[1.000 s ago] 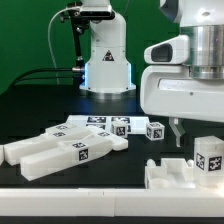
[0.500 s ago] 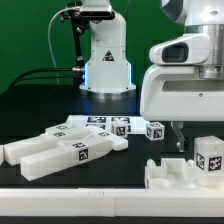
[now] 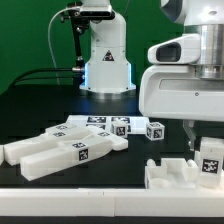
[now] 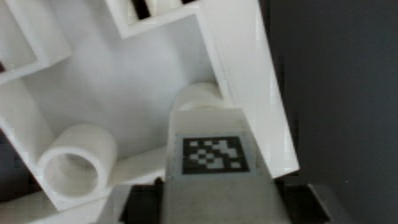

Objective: Assemble chair

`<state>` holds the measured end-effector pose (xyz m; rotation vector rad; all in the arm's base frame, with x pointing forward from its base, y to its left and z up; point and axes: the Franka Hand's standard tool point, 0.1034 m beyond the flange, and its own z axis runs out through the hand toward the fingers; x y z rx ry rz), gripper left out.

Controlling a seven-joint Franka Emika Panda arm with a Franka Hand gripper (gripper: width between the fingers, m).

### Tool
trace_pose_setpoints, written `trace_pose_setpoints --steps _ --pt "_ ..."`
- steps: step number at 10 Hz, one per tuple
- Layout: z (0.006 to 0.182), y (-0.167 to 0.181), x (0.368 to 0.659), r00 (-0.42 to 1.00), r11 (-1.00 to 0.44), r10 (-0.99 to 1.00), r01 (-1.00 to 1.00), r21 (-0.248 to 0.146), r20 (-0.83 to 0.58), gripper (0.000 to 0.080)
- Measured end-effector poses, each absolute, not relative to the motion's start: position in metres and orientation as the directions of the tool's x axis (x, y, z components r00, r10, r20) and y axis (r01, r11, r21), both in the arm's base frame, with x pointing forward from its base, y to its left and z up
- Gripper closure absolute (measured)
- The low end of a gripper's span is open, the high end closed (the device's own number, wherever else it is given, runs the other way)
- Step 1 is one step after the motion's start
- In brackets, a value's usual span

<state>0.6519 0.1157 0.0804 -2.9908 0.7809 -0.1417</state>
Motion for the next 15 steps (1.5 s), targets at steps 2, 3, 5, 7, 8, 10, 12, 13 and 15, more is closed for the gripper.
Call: trace_pose_setpoints --steps 2,3,5,7,8,10,12,13,15 --pt "0.0811 0.1153 0.6520 0.643 -0.645 -0.764 -0.759 -0.090 0.049 0.0516" --pt "0.0811 0.1160 0.6507 0.493 -0.494 -0.869 -0.865 -0.090 0.027 0.0516" --pt "0.0818 0.1178 0.6533 0.160 -0.156 -0.987 -0.983 -0.099 -0.035 0.0515" --pt "0.0803 0.1163 0.6528 0.043 -0.036 -0.997 -0.994 -0.099 -0.066 0.0515" --pt "0.0803 0.1163 0.6528 0.069 -0.063 -0.996 -0.993 -0.101 -0.064 0.0375" --pt "0.0804 0.1157 0.6534 0.266 -0.261 -0.963 -0.959 -0.114 -0.037 0.0240" --pt "0.0799 0.1115 0.6573 0.599 -0.596 -0.801 -0.791 -0.141 0.027 0.0178" --pt "0.0800 0.1112 0.6574 0.628 -0.626 -0.777 -0.767 -0.140 0.033 0.0155" --pt "0.0799 0.1105 0.6575 0.712 -0.711 -0.701 -0.690 -0.134 0.050 0.0151"
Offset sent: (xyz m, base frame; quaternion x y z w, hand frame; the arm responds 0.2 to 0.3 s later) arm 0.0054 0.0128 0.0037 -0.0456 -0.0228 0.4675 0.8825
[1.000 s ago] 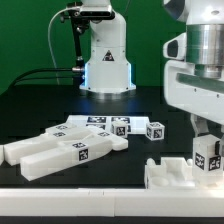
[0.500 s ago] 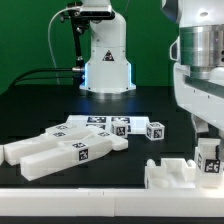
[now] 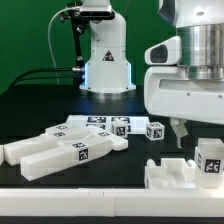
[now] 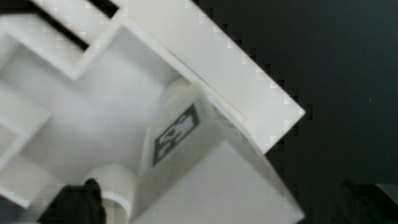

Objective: Assemble chair

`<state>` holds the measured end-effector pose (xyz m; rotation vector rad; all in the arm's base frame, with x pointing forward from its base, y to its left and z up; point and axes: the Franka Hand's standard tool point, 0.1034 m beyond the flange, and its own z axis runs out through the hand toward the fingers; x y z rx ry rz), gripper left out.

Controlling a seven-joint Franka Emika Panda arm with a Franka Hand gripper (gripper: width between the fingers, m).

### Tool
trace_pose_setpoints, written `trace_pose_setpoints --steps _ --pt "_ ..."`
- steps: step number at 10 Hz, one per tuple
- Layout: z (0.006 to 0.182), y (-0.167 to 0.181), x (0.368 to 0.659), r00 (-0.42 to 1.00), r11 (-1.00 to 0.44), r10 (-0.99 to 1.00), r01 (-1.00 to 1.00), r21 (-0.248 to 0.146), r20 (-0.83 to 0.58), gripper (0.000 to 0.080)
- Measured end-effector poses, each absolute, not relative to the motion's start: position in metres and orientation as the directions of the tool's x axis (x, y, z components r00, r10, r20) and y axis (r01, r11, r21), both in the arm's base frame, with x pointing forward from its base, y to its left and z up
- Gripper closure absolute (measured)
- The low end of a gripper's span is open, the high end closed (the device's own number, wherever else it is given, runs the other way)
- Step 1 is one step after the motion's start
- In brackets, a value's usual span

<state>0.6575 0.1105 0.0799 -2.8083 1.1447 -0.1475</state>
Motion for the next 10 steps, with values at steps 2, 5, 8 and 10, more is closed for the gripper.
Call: trace_pose_setpoints --steps 2,5,8,10 --pt "0.0800 0.1092 0.6577 0.809 -0.810 -0.584 -0.574 -0.122 0.071 0.0150" --pt "0.0794 0.1051 0.6593 0.962 -0.968 -0.245 -0.236 -0.084 0.117 0.0150" --pt "0.0794 0.1051 0.6593 0.914 -0.918 -0.392 -0.383 -0.102 0.103 0.0412" --pt "0.0789 0.1048 0.6592 0.832 -0.834 -0.549 -0.539 -0.120 0.082 0.0516"
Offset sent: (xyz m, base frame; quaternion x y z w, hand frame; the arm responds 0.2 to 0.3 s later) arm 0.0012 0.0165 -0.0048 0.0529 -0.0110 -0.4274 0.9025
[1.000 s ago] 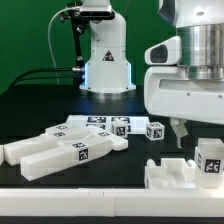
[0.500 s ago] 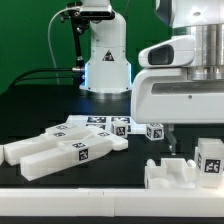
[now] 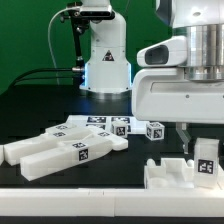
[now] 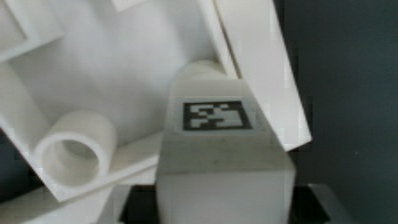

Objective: Assemble chair

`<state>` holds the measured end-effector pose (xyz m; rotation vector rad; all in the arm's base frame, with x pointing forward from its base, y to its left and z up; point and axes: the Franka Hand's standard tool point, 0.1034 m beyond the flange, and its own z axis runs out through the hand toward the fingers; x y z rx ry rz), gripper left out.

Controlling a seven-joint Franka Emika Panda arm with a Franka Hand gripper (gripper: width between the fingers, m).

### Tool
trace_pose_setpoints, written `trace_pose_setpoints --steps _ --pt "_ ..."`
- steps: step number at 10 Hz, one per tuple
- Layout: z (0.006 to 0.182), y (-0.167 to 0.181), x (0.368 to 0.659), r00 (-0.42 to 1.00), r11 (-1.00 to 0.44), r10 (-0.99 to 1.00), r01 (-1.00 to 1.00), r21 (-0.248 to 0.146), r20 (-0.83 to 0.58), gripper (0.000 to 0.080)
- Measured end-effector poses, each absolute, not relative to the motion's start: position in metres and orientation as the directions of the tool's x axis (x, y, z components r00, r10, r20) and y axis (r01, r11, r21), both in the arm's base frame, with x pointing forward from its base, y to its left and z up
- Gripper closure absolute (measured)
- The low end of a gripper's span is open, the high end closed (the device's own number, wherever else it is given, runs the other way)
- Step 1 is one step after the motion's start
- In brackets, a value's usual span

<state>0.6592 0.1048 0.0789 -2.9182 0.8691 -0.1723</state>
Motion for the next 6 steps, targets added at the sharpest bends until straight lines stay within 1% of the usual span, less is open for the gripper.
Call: trace_pose_setpoints --steps 1,2,3,4,5,6 --pt "0.0788 0.1035 0.6595 0.771 -0.772 -0.633 -0.623 -0.127 0.069 0.0516" --pt "0.0788 0.1025 0.6586 0.673 -0.673 -0.738 -0.728 -0.130 0.050 0.0516" --pt "0.0793 0.1022 0.6568 0.528 -0.527 -0.849 -0.840 -0.131 0.029 0.0516" --pt "0.0780 0.1036 0.6535 0.310 -0.307 -0.951 -0.942 -0.136 -0.001 0.0516" --pt "0.0773 0.1060 0.6518 0.072 -0.066 -0.996 -0.988 -0.137 -0.043 0.0516" --pt "0.0772 0.1055 0.6517 -0.020 0.030 -0.997 -0.991 -0.131 -0.071 0.0515"
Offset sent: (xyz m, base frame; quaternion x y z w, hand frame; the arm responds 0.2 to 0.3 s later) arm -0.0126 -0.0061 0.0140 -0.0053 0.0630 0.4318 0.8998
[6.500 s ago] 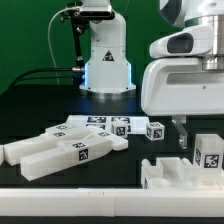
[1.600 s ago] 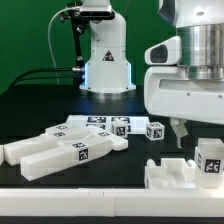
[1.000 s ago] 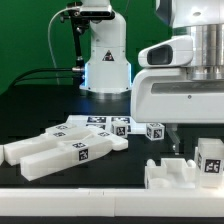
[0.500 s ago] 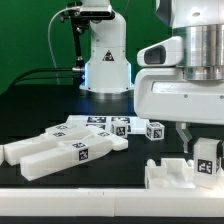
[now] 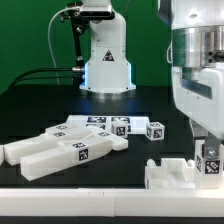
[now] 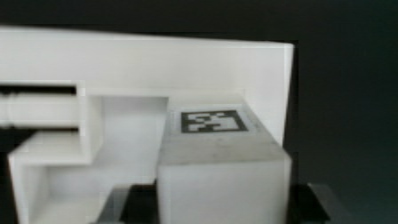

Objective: Assemble chair

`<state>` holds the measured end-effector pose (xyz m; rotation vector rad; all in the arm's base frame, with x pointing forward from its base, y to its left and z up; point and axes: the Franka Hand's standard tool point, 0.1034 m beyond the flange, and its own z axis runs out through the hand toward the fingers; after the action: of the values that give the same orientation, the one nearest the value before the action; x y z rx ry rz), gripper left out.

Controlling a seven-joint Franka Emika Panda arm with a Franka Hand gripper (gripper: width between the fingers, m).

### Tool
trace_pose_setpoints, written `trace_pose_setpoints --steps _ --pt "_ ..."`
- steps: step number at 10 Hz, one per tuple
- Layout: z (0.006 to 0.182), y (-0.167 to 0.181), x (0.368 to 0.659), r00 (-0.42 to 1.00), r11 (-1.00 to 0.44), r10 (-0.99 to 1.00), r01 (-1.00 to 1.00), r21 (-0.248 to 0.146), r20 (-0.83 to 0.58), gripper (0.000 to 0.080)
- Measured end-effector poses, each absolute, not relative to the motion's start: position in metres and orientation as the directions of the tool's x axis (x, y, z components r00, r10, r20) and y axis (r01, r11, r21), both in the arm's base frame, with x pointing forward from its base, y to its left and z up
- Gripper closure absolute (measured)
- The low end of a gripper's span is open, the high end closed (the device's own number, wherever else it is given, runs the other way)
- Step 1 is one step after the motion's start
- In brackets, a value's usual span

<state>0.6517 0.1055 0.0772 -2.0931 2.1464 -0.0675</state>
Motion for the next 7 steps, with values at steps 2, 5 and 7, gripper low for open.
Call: trace_pose_setpoints --steps 2,5,7 --pt "0.0772 0.1054 0.6512 -0.070 0.081 -0.994 -0.989 -0.126 -0.085 0.0515" --pt "0.0765 0.1064 0.6510 0.163 -0.155 -0.986 -0.978 -0.140 -0.047 0.0227" --pt "0.0731 0.1061 0.6516 0.504 -0.500 -0.863 -0.852 -0.155 0.009 0.0166"
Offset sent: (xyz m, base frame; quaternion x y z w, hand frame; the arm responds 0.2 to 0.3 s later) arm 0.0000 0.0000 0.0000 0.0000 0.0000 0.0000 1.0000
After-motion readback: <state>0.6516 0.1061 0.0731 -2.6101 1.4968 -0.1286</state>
